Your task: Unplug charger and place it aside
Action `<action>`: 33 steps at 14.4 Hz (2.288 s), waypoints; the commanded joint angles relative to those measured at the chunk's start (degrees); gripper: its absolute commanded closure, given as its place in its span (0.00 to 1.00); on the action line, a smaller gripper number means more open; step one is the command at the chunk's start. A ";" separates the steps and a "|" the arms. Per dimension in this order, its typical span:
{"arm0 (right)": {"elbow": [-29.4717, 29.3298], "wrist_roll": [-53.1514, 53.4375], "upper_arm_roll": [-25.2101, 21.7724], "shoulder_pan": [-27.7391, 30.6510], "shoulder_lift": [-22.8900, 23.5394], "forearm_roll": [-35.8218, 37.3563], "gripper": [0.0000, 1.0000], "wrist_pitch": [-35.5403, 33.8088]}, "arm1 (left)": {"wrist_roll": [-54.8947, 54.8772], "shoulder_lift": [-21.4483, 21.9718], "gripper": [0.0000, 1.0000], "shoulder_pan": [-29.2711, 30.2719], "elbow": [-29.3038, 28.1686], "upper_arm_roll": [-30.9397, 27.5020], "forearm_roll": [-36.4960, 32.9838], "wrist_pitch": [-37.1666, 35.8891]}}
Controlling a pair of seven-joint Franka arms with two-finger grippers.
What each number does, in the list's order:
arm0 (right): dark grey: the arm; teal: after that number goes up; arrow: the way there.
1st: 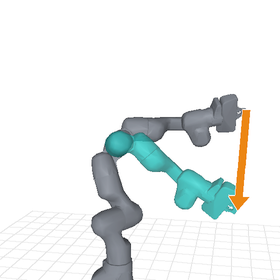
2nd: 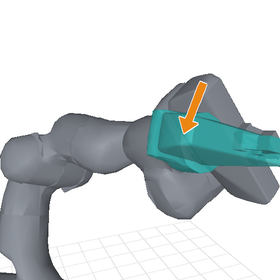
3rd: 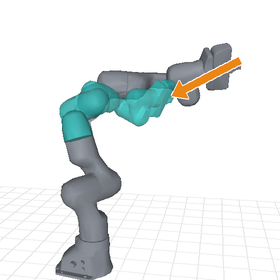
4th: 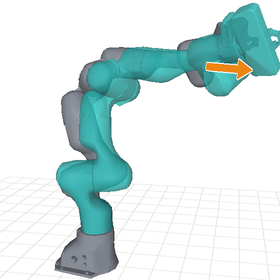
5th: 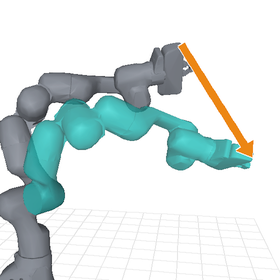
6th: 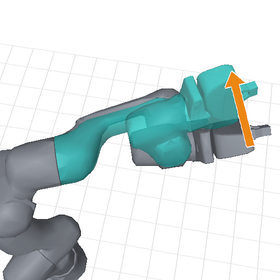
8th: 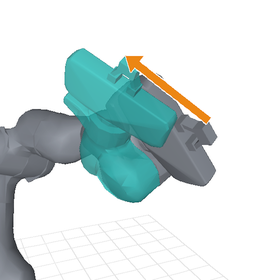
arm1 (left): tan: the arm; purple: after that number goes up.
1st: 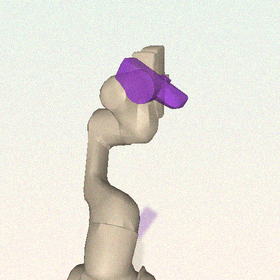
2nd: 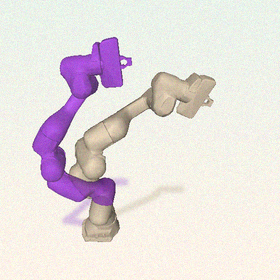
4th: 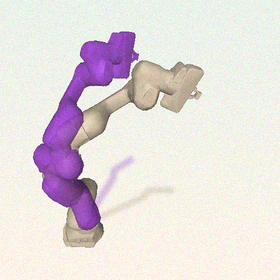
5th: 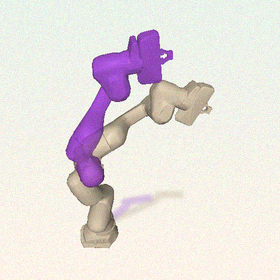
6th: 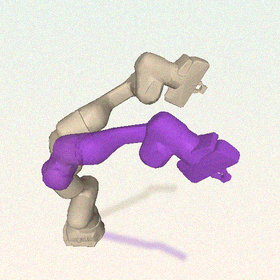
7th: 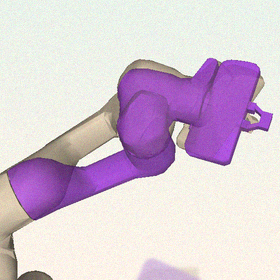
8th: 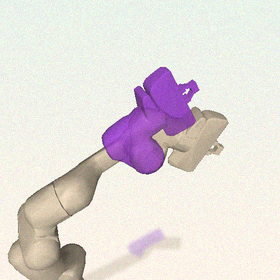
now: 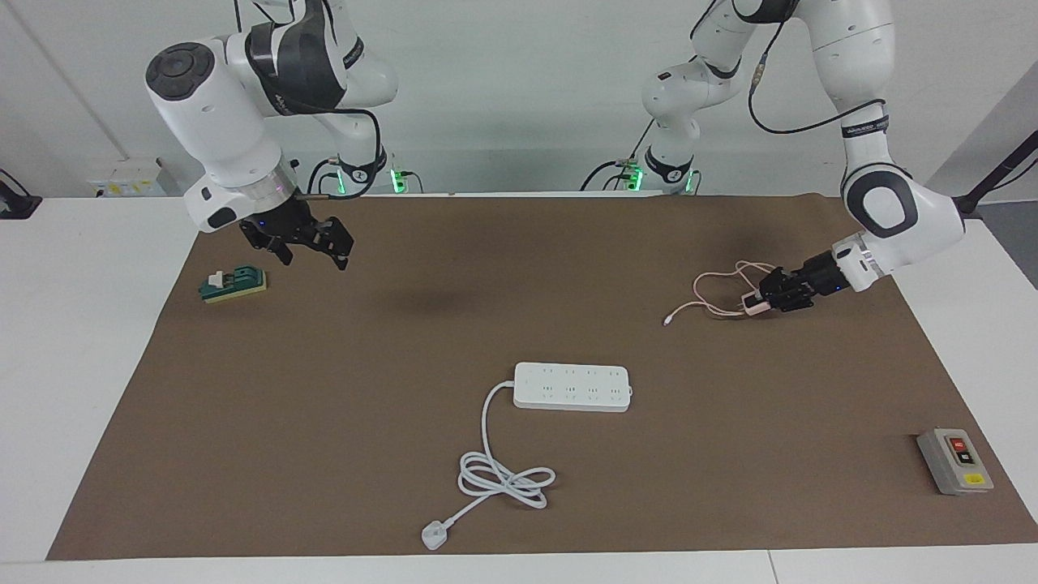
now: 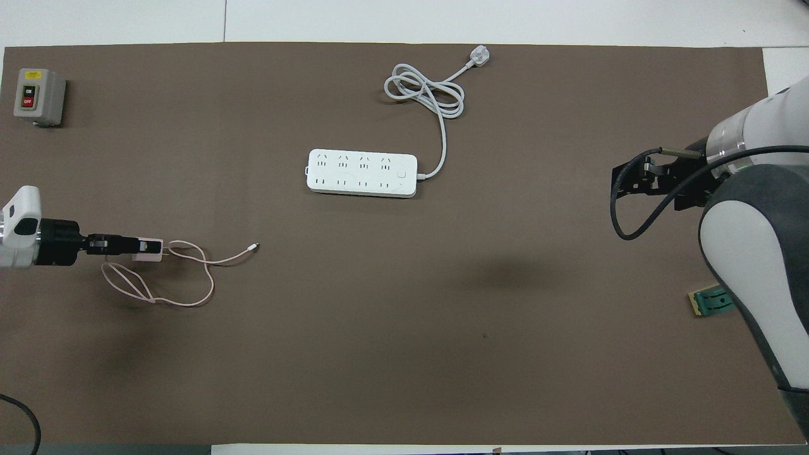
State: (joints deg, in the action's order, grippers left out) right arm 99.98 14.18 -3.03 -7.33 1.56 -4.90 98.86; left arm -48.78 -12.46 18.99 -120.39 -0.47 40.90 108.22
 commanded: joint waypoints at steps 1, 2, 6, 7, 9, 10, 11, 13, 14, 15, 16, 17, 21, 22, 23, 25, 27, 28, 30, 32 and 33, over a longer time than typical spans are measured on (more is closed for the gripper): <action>0.65 -0.82 0.48 0.38 -0.41 1.03 0.00 0.54 | -2.37 0.24 1.00 1.83 0.24 -0.32 -0.11 -2.30; 0.65 -0.91 0.40 0.38 -0.41 1.03 0.00 0.45 | -2.46 0.24 1.00 2.36 0.24 -0.24 -0.99 -2.40; 0.74 -1.17 0.31 0.91 -0.41 1.73 0.00 -0.69 | -3.17 -0.54 0.75 2.54 -0.03 -0.24 -1.17 -1.87; 0.66 -1.26 0.31 0.91 -0.33 3.04 0.00 -0.34 | -3.08 -0.46 0.39 2.28 -0.11 -0.24 -1.17 -1.61; 0.65 -1.35 0.40 1.61 -0.33 3.67 0.00 0.01 | -2.47 -0.20 0.00 1.75 -0.03 -0.32 -1.17 -1.78; 0.65 -1.35 0.40 1.79 -0.33 3.67 0.00 0.01 | -2.29 0.15 0.00 1.58 0.06 -0.41 -1.34 -1.78; 0.65 -1.35 0.57 2.57 -0.41 3.67 0.00 -0.07 | -1.59 0.94 0.00 1.14 0.41 -0.41 -2.48 -1.78; 0.65 -1.44 0.66 3.11 -0.41 3.67 0.00 -0.34 | 2.44 2.17 0.00 0.87 2.60 -0.33 -7.04 -2.48; 0.65 -1.35 1.44 3.98 -0.41 3.67 0.00 -0.42 | 3.85 2.70 0.00 0.87 4.09 -0.33 -8.19 -3.79; 0.57 -1.44 2.84 5.20 -0.41 3.67 0.00 -0.51 | 5.52 3.14 0.00 0.87 6.11 -0.33 -10.55 -5.89; 0.31 -1.35 3.38 5.83 -0.41 3.67 0.00 -0.60 | 7.97 4.45 0.00 0.87 8.39 -0.24 -13.18 -7.48; 0.04 -1.35 3.39 5.75 -0.33 3.67 0.00 -0.69 | 12.00 5.51 0.00 0.70 11.28 -0.15 -15.73 -9.76; -0.31 -1.70 2.95 5.92 -0.15 3.58 0.00 0.01 | 32.28 5.70 0.00 -2.11 26.75 0.03 -25.24 -21.53; -0.31 -3.01 2.60 6.01 -0.15 3.49 0.00 0.01 | 38.78 5.78 0.00 -2.64 29.39 0.11 -26.47 -23.56; -0.31 -4.15 2.25 6.10 -0.06 3.32 0.00 -0.07 | 43.20 5.96 0.00 -3.34 31.68 0.20 -27.00 -24.53; -1.27 -4.43 -0.56 6.10 0.29 2.62 0.00 0.01 | 49.97 6.74 0.00 -5.62 34.59 0.29 -30.68 -27.43; -3.20 -4.43 -0.83 6.01 0.38 2.53 0.00 -0.95 | 56.04 9.20 0.00 -10.09 35.04 0.29 -37.26 -27.36; -3.56 -4.51 -1.09 6.01 0.38 2.53 0.00 -1.13 | 58.60 9.99 0.00 -11.85 35.04 0.29 -39.56 -27.01; -3.74 -7.91 -2.76 6.01 0.38 2.61 0.00 -1.39 | 59.41 11.31 0.00 -13.54 35.04 0.55 -43.08 -26.04; -3.74 -12.76 -3.38 6.10 0.29 2.53 0.00 -1.39 | 58.97 11.76 0.00 -13.54 34.69 0.38 -43.18 -26.30; -3.74 -12.78 -3.38 6.10 0.29 2.44 0.00 -1.39 | 59.06 12.63 0.00 -13.46 33.82 0.38 -43.10 -25.52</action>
State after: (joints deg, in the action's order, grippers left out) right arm 97.09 3.99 -6.50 -1.84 1.57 -2.10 98.48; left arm 10.07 -1.17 5.71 -85.37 0.65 -1.03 82.28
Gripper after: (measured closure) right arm 0.000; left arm 0.000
